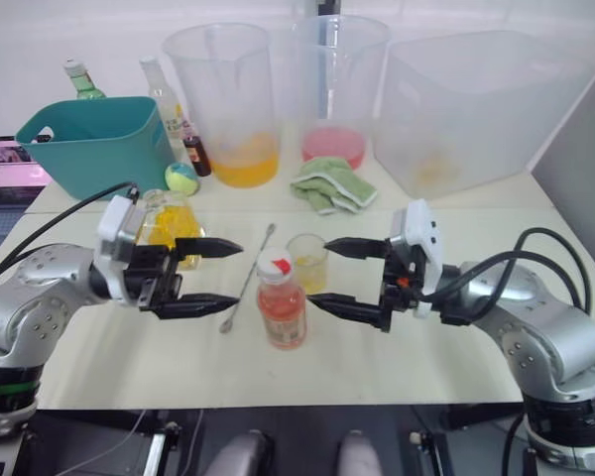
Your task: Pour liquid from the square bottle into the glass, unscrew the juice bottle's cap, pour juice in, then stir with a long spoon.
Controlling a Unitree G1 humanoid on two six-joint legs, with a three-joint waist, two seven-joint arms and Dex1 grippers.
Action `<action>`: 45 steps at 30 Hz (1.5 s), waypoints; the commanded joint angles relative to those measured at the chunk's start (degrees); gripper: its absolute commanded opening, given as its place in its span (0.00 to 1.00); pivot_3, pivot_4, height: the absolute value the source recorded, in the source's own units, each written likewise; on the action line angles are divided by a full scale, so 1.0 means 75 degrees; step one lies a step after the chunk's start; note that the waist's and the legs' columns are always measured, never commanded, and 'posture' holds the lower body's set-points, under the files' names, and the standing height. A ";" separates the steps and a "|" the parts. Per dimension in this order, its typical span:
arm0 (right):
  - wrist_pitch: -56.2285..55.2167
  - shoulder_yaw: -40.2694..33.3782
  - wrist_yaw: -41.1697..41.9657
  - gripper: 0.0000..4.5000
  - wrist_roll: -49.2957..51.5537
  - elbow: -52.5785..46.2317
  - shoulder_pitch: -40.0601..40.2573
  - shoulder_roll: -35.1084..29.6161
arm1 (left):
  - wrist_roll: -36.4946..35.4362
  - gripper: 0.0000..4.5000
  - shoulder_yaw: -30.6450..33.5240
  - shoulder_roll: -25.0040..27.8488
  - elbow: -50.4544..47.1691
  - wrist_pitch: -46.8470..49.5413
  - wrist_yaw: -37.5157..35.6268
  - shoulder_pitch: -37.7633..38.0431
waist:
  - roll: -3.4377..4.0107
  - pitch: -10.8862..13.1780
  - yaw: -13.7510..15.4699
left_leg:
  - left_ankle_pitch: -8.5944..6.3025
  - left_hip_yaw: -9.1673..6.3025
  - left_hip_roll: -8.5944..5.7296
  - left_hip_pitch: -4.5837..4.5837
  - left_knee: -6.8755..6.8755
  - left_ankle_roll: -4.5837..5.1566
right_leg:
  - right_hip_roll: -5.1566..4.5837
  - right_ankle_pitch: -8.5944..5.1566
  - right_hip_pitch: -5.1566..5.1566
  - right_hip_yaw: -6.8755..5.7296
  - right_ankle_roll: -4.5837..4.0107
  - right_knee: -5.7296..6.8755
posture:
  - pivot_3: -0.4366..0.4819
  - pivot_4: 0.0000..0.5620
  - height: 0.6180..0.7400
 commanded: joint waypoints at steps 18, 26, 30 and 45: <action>0.0326 -0.0462 -0.1862 0.99 0.1243 -0.1231 0.0385 -0.0274 | 0.1219 1.00 -0.1173 -0.1581 0.0994 -0.0747 -0.0588 -0.1210 | -0.0005 0.0003 0.0004 | 0.0001 -0.0005 -0.0002 -0.0014 0.0013 0.0001 | 0.0000 0.0000 -0.0002 -0.0006 0.0001 -0.0001 | 0.48 0.27 0.98; 0.0282 -0.0400 -0.2012 0.99 0.1316 -0.1267 0.0354 -0.0384 | 0.1143 1.00 -0.1082 -0.1558 0.0964 -0.0626 -0.0586 -0.1159 | -0.0005 0.0003 0.0005 | 0.0001 -0.0006 -0.0002 -0.0013 0.0014 0.0001 | 0.0000 0.0000 -0.0001 -0.0006 0.0001 -0.0001 | 0.48 0.27 0.98; 0.0250 -0.0415 -0.2102 1.00 0.1484 -0.1247 0.0262 -0.0355 | 0.1159 0.73 -0.1071 -0.1639 0.0853 -0.0708 -0.0580 -0.1124 | -0.0005 0.0003 0.0002 | 0.0001 -0.0006 -0.0002 -0.0013 0.0014 0.0001 | 0.0000 -0.0001 -0.0001 -0.0005 0.0001 -0.0001 | 0.48 0.27 0.98; 0.0442 0.0425 -0.3264 1.00 0.1609 -0.1424 -0.0772 0.0129 | 0.1650 0.29 -0.1128 -0.1745 0.0854 -0.1627 -0.0602 -0.0911 | -0.0005 0.0003 0.0016 | 0.0001 -0.0007 -0.0001 -0.0012 0.0015 0.0001 | -0.0001 -0.0001 -0.0001 -0.0005 0.0001 -0.0002 | 0.48 0.27 0.98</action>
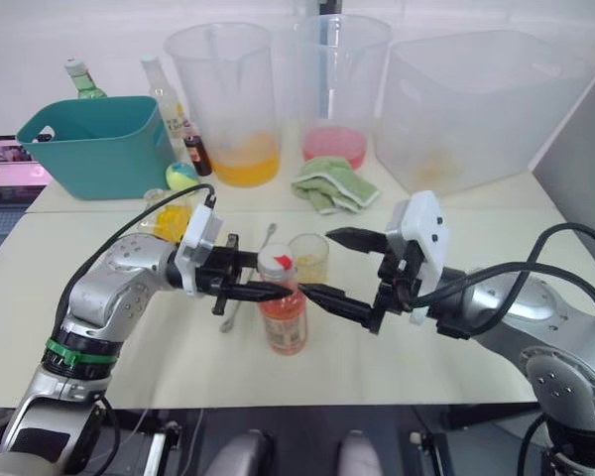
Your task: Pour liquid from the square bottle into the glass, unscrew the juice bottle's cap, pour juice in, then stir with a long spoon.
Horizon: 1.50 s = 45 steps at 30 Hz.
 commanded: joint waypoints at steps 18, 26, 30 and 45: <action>0.0300 0.1383 -0.0901 0.44 -0.0594 0.0020 -0.1028 0.0801 | 0.0183 0.29 0.0043 -0.0065 -0.0153 -0.0420 0.0012 -0.0072 | 0.0000 0.0000 0.0017 | 0.0000 -0.0012 -0.0007 -0.0003 0.0009 0.0000 | -0.0004 0.0001 0.0002 -0.0008 0.0001 0.0004 | 0.48 0.27 0.98; 0.0269 0.1341 -0.0833 0.37 -0.0619 0.0067 -0.1041 0.0799 | 0.0190 0.29 0.0052 -0.0054 -0.0221 -0.0374 0.0038 -0.0076 | 0.0000 0.0000 0.0017 | 0.0001 -0.0012 -0.0007 -0.0003 0.0009 0.0000 | -0.0004 0.0001 0.0002 -0.0009 0.0001 0.0003 | 0.48 0.27 0.98; 0.0156 0.1336 -0.0467 0.37 -0.0663 0.0229 -0.1095 0.0736 | 0.0189 0.29 0.0055 -0.0032 -0.0245 -0.0357 0.0037 -0.0084 | 0.0000 0.0000 0.0015 | 0.0001 -0.0012 -0.0007 -0.0002 0.0009 0.0000 | -0.0004 0.0001 0.0002 -0.0009 0.0001 0.0003 | 0.48 0.27 0.98; -0.1740 0.3635 0.8308 0.37 -0.2509 0.5750 -0.4393 0.1296 | 0.0374 0.29 -0.0083 -0.0039 0.0021 -0.0651 -0.0288 -0.0236 | 0.0001 -0.0001 -0.0066 | 0.0001 -0.0017 -0.0004 -0.0005 0.0007 0.0000 | 0.0002 0.0000 0.0001 -0.0018 0.0002 -0.0001 | 0.48 0.27 0.98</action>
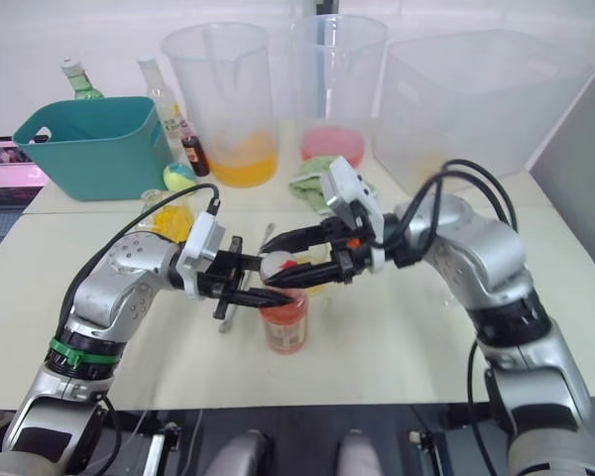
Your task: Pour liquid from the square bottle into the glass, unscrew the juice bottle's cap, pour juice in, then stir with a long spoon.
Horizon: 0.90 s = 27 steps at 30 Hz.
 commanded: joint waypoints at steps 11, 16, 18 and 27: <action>0.1202 -0.0991 0.0481 0.75 0.0708 -0.0295 -0.0671 0.0264 | 0.0143 0.29 -0.0014 -0.0150 -0.0080 -0.0209 0.0077 -0.0097 | 0.0000 0.0000 0.0053 | 0.0007 -0.0015 -0.0011 -0.0059 0.0016 -0.0013 | -0.0014 0.0001 -0.0054 -0.0010 -0.0001 0.0007 | 0.48 0.27 0.98; 0.2234 -0.2526 -0.1730 0.99 0.2062 -0.2026 -0.0142 0.0275 | 0.0130 0.29 -0.0018 -0.0171 -0.0147 -0.0183 0.0092 -0.0025 | 0.0000 0.0000 0.0090 | 0.0007 -0.0020 -0.0013 -0.0058 0.0017 -0.0013 | -0.0016 0.0002 -0.0051 -0.0011 -0.0001 0.0007 | 0.48 0.27 0.98; 0.2429 -0.2729 -0.2693 0.99 0.2059 -0.2789 0.0196 0.0219 | 0.0125 0.29 -0.0019 -0.0175 -0.0166 -0.0183 0.0098 0.0014 | 0.0001 -0.0001 0.0091 | 0.0007 -0.0019 -0.0012 -0.0055 0.0017 -0.0012 | -0.0016 0.0002 -0.0049 -0.0011 -0.0001 0.0009 | 0.48 0.27 0.98; 0.3204 -0.3013 -0.7024 0.99 0.2041 -0.5822 0.2621 0.0560 | 0.0102 0.29 0.0022 -0.0164 -0.0216 -0.0164 0.0210 0.0135 | 0.0000 -0.0002 0.0098 | 0.0007 -0.0011 -0.0020 -0.0054 0.0018 -0.0011 | -0.0022 0.0002 -0.0052 -0.0001 0.0000 0.0021 | 0.48 0.27 0.98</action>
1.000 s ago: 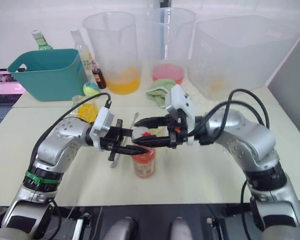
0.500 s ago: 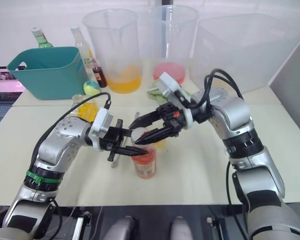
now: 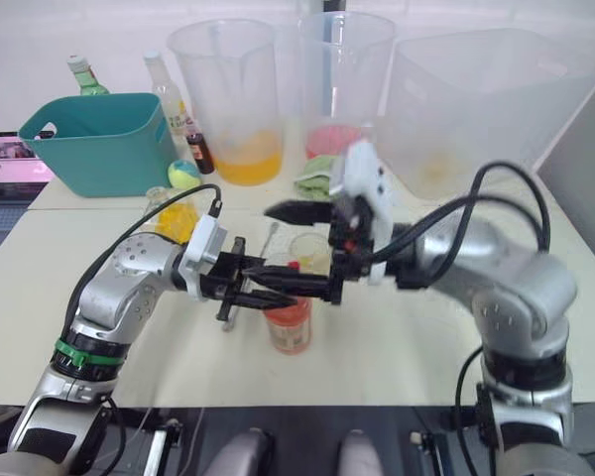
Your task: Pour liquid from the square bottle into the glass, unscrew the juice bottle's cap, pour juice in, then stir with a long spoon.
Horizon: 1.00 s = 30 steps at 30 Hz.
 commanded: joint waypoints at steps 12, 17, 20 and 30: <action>0.0138 0.0091 -0.2613 0.99 0.0931 -0.1419 0.0944 0.0261 | 0.0021 0.29 0.0016 0.0051 -0.0116 -0.0017 0.0039 0.0082 | 0.0000 0.0000 -0.0017 | 0.0000 -0.0002 0.0001 0.0016 -0.0001 0.0003 | 0.0002 -0.0001 0.0023 -0.0008 0.0001 -0.0005 | 0.48 0.27 0.98; 0.0087 0.0085 -0.2858 0.99 0.1072 -0.1402 0.0885 0.0242 | 0.0006 0.29 0.0012 0.0092 -0.0111 0.0012 -0.0015 0.0069 | 0.0000 0.0000 -0.0023 | 0.0000 -0.0002 0.0002 0.0017 -0.0002 0.0003 | 0.0003 -0.0001 0.0023 -0.0009 0.0001 -0.0005 | 0.48 0.27 0.98; 0.0072 0.0089 -0.2912 0.94 0.1123 -0.1386 0.0847 0.0223 | 0.0002 0.29 0.0007 0.0112 -0.0120 0.0035 -0.0022 0.0063 | 0.0000 0.0000 -0.0028 | 0.0000 -0.0002 0.0002 0.0017 -0.0002 0.0003 | 0.0003 -0.0001 0.0023 -0.0009 0.0001 -0.0006 | 0.48 0.27 0.98; -0.0021 0.0206 -0.2898 0.38 0.1181 -0.1350 0.0858 0.0103 | 0.0015 0.29 -0.0007 0.0144 -0.0169 0.0056 0.0001 0.0063 | 0.0000 0.0000 -0.0038 | -0.0001 -0.0002 0.0003 0.0020 -0.0002 0.0004 | 0.0004 -0.0001 0.0026 -0.0009 0.0001 -0.0007 | 0.48 0.27 0.98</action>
